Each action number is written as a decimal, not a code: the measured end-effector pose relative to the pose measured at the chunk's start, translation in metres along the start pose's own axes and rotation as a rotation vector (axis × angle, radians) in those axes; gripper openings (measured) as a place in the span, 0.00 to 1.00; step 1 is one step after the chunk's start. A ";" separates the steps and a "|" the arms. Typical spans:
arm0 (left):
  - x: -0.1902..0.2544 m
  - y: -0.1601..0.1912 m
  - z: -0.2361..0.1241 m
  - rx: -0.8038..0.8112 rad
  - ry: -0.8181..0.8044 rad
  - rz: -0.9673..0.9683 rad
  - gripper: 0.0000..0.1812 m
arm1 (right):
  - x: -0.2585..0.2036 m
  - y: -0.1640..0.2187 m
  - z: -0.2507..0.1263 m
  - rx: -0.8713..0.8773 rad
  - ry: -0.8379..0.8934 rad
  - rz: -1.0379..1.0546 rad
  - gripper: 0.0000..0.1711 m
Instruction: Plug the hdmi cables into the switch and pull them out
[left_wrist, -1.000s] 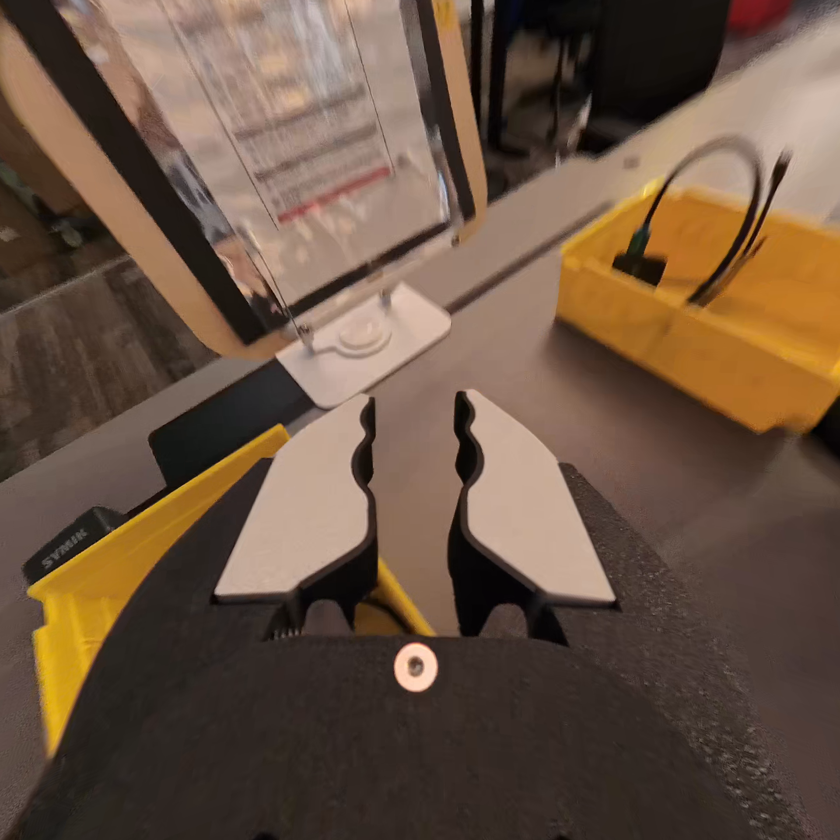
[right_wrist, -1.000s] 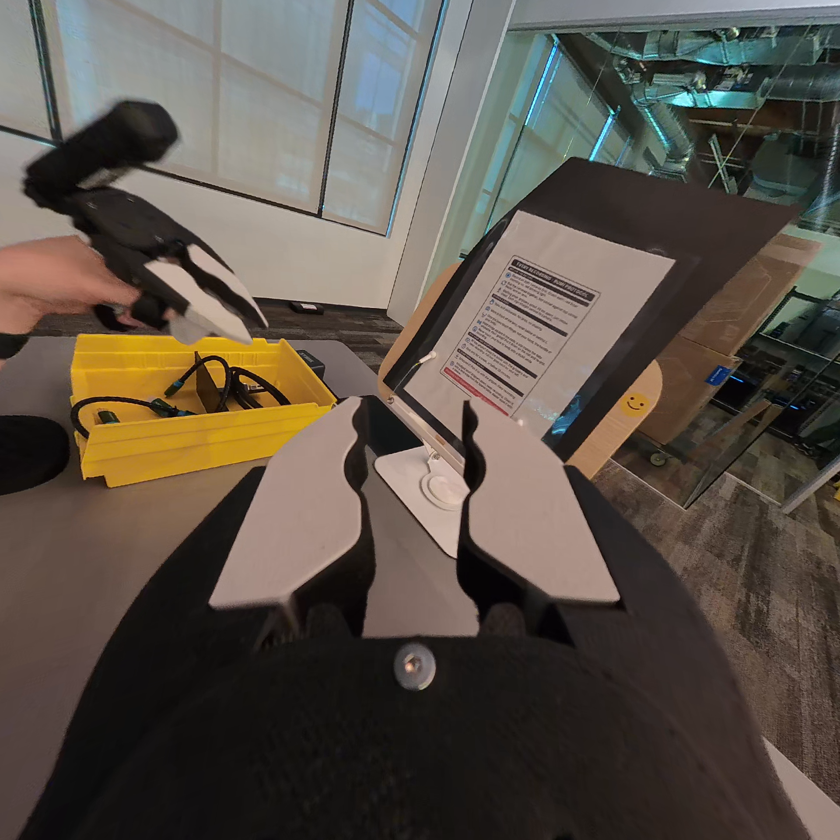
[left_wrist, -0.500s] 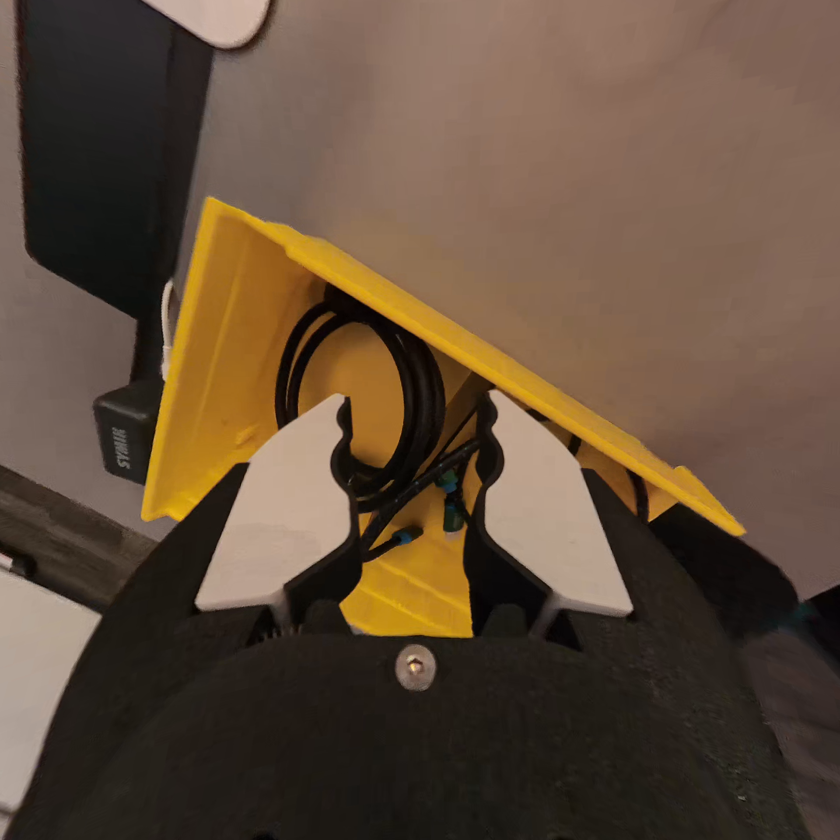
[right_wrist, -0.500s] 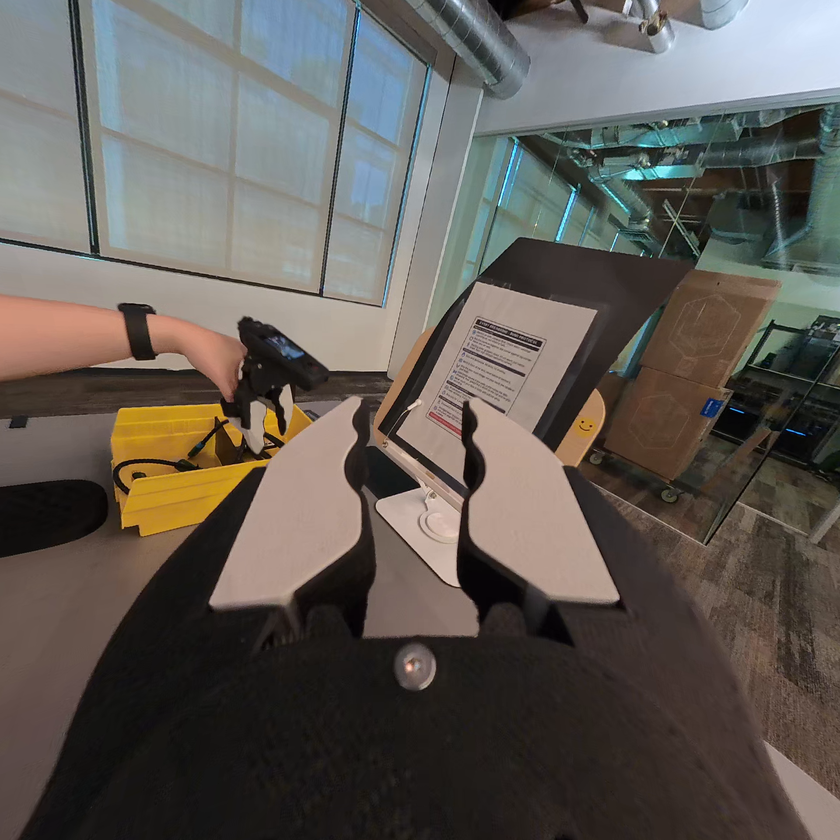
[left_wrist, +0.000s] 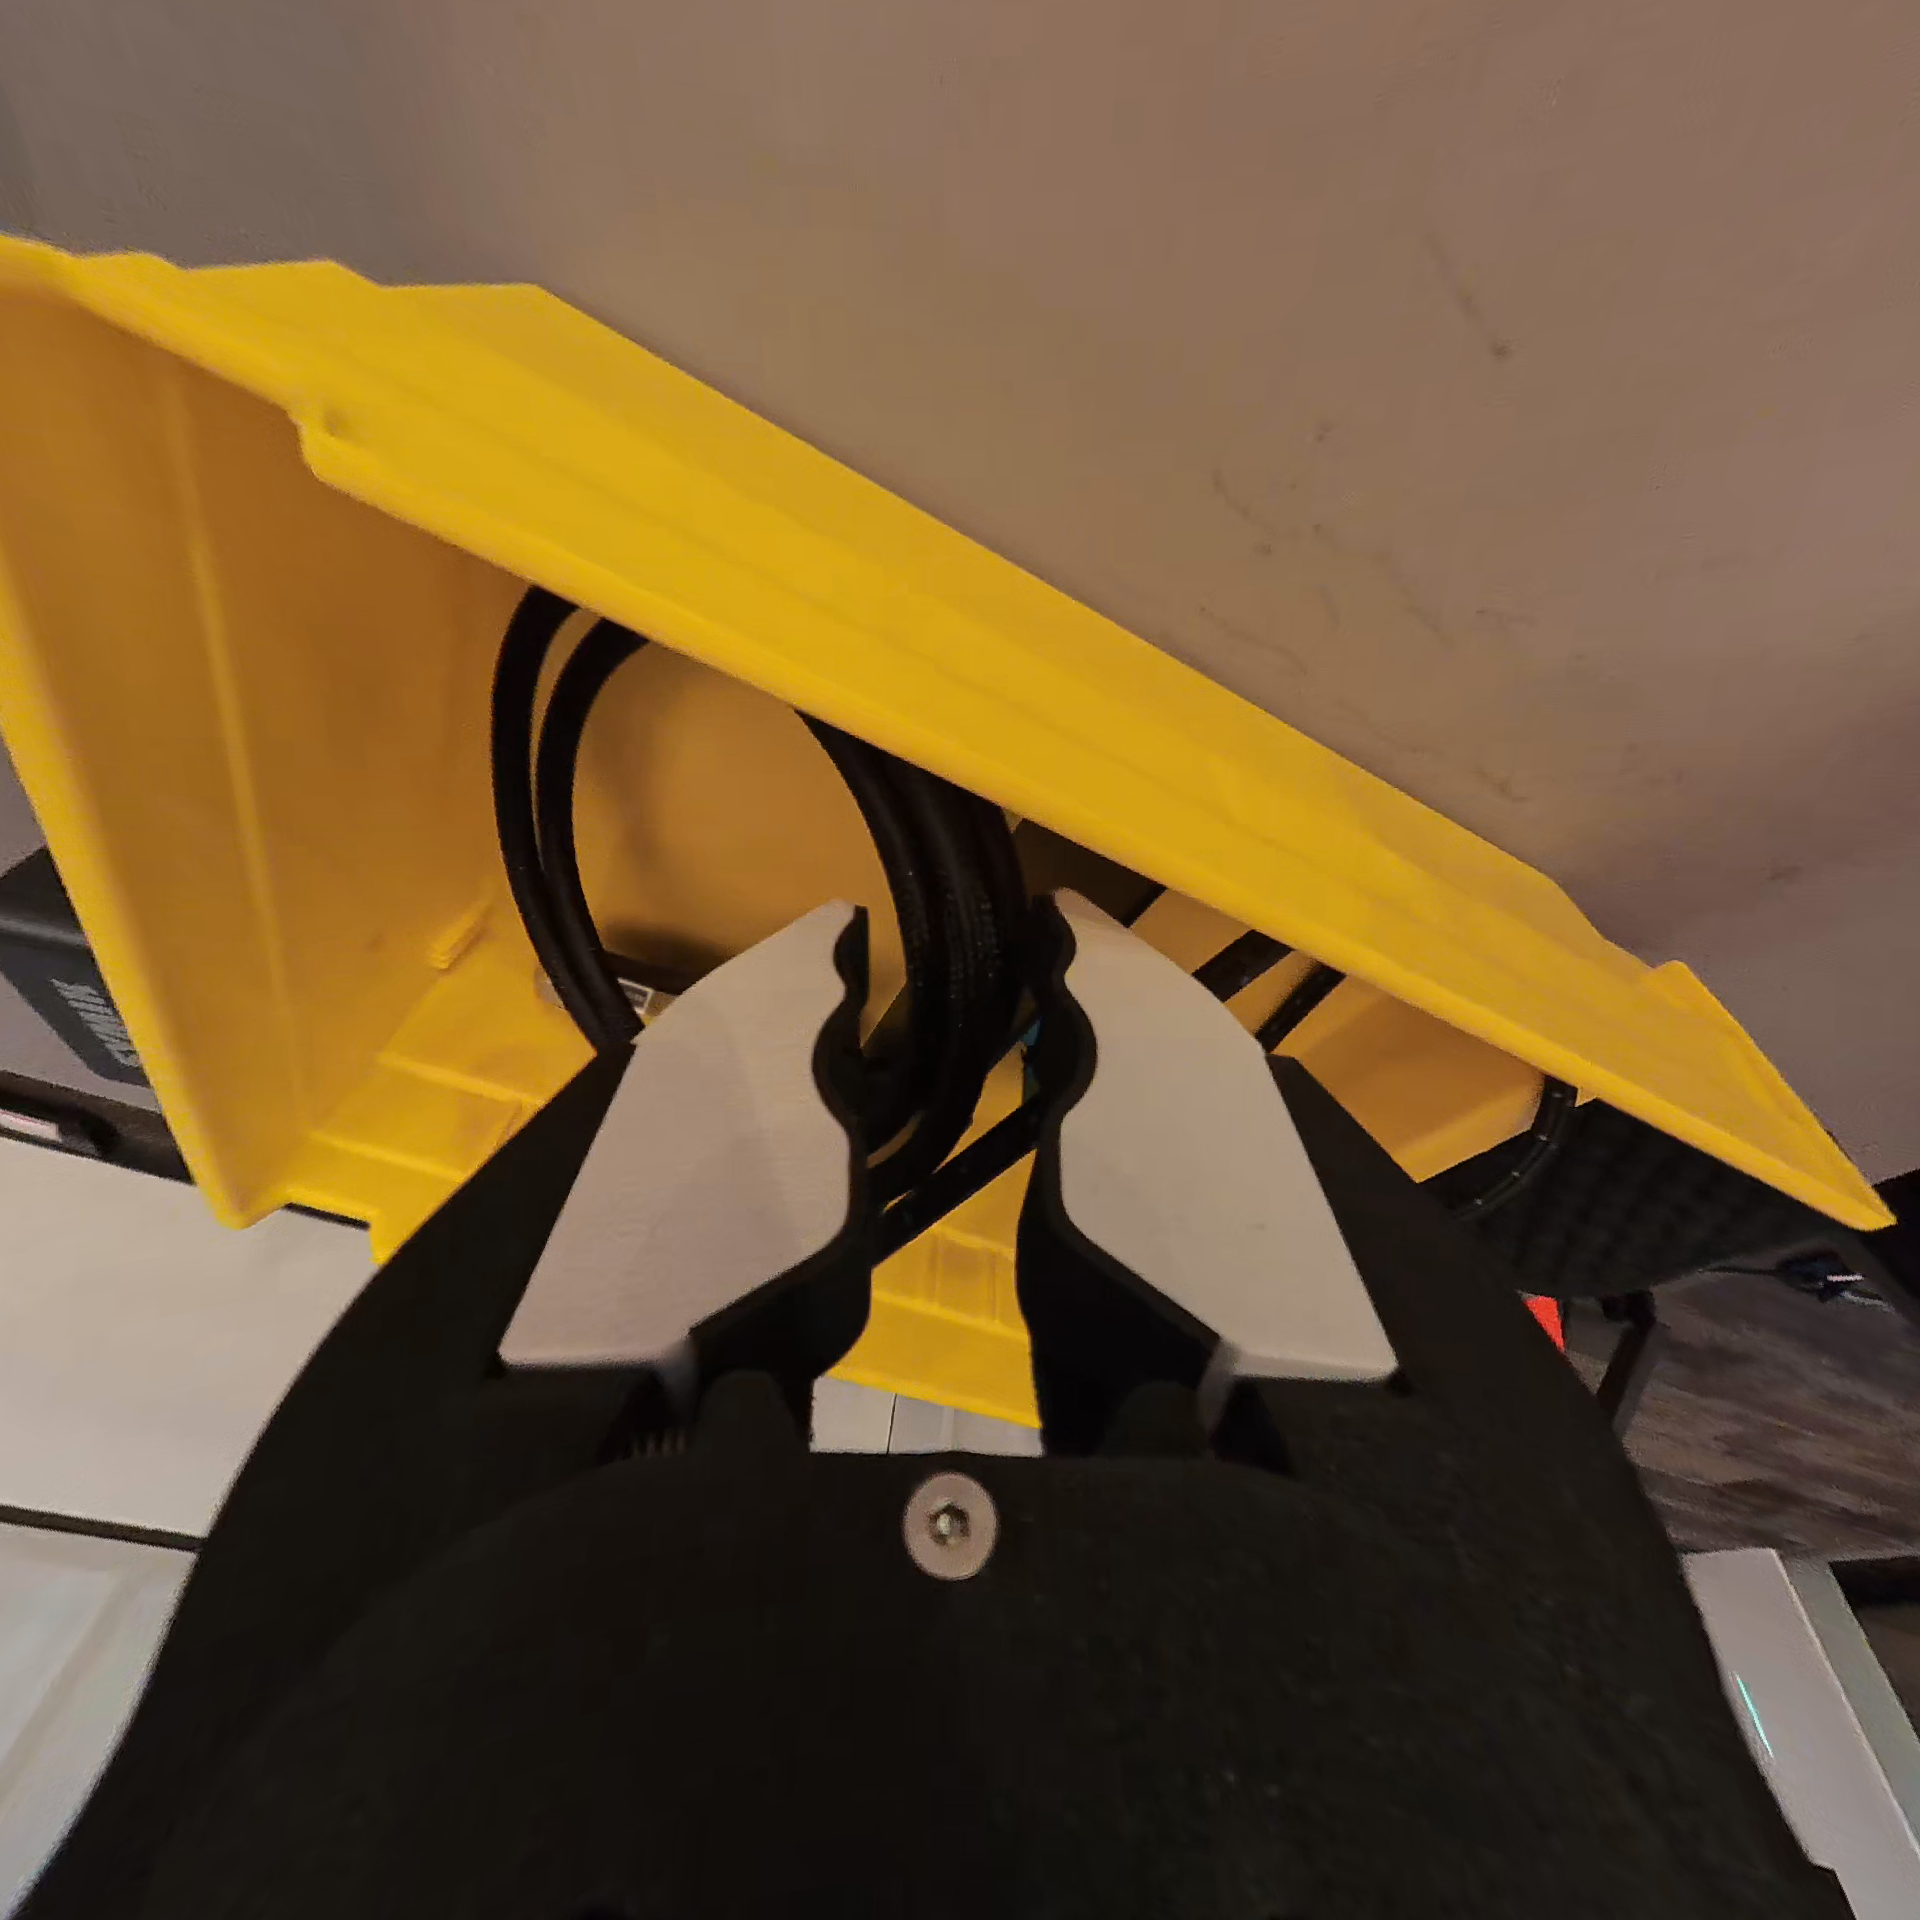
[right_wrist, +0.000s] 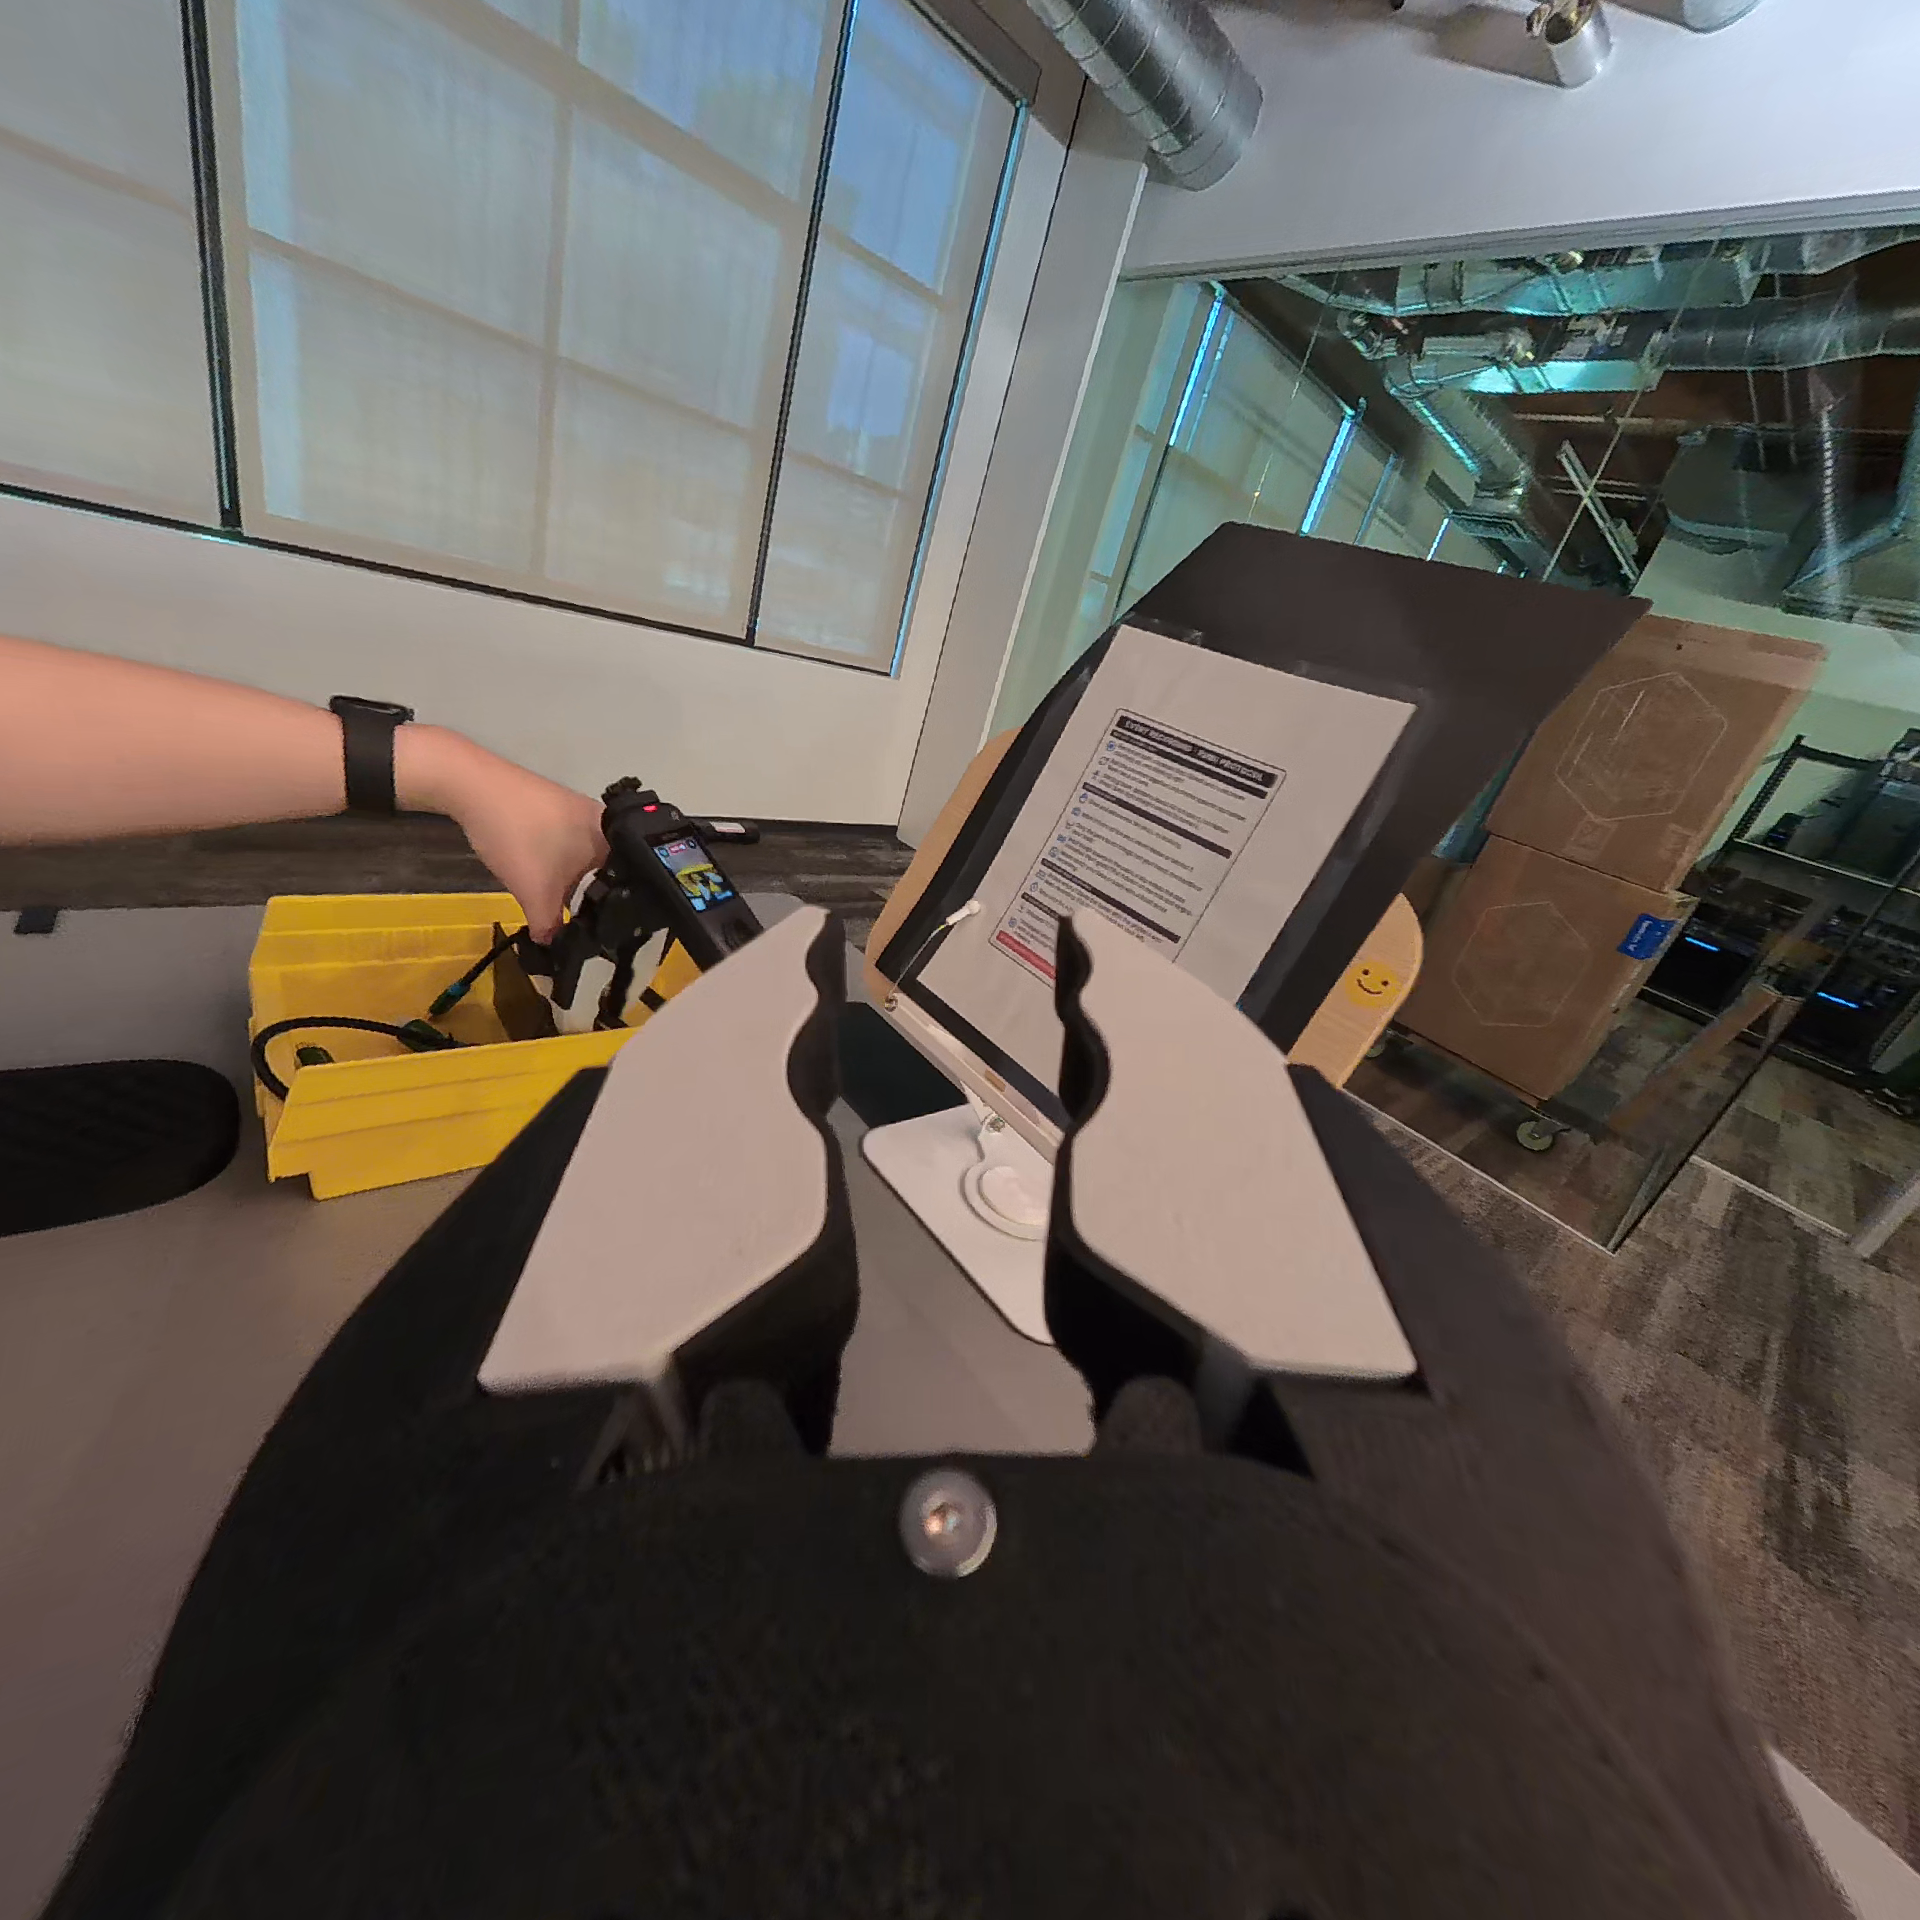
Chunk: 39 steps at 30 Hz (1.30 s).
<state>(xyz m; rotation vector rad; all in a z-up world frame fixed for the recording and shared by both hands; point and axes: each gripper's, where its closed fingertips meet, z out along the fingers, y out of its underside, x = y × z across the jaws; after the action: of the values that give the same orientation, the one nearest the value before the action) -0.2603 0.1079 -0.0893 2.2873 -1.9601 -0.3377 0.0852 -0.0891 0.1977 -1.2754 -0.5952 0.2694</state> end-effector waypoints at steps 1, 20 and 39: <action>0.002 0.000 0.000 -0.001 0.008 -0.004 0.12 | 0.001 0.000 0.001 -0.001 0.006 -0.010 0.23; -0.036 0.029 -0.052 0.157 -0.184 -0.192 0.05 | 0.021 0.004 -0.009 0.067 -0.012 0.134 0.20; -0.033 0.053 -0.229 0.631 -0.378 -0.286 0.04 | -0.049 0.073 0.086 -0.150 -0.257 0.114 0.21</action>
<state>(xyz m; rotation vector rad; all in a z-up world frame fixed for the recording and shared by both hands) -0.2612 0.1184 0.1482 3.1170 -2.1342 -0.2022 0.0069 -0.0229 0.1303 -1.4337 -0.7739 0.4963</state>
